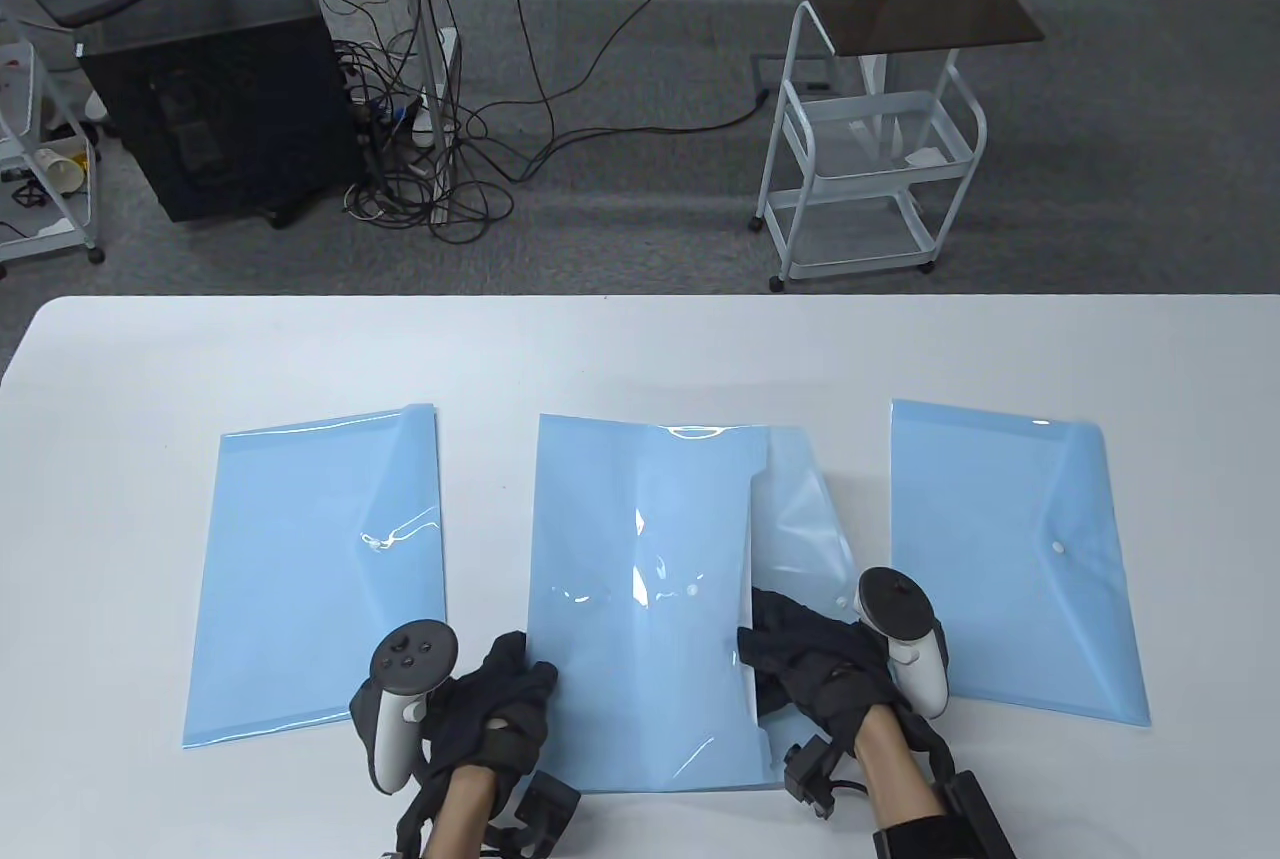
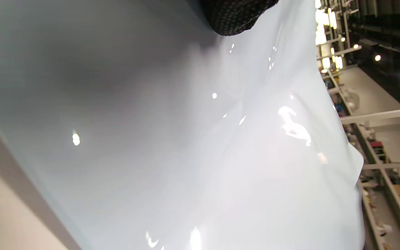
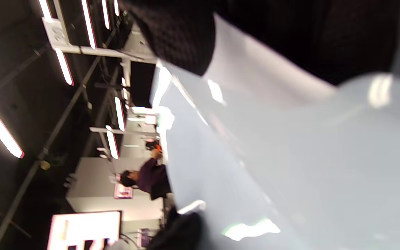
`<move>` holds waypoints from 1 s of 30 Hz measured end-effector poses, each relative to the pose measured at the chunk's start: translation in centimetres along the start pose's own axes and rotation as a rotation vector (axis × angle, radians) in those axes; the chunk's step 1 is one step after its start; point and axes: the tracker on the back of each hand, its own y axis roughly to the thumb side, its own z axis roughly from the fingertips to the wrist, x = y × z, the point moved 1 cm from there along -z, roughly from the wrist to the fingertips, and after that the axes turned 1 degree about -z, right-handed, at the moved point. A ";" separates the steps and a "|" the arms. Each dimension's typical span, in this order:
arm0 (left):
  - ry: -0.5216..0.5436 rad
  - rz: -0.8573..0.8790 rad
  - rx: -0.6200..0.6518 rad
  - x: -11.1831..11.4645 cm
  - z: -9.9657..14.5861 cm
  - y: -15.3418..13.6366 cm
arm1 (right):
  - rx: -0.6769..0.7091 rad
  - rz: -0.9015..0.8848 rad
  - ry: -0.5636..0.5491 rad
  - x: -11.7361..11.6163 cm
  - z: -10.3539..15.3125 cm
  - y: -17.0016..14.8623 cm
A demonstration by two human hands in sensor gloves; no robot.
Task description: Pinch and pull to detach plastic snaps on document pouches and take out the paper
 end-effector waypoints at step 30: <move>0.057 0.040 0.000 -0.8 0.5 0.2 | -0.107 0.403 -0.517 3.5 3.8 5.1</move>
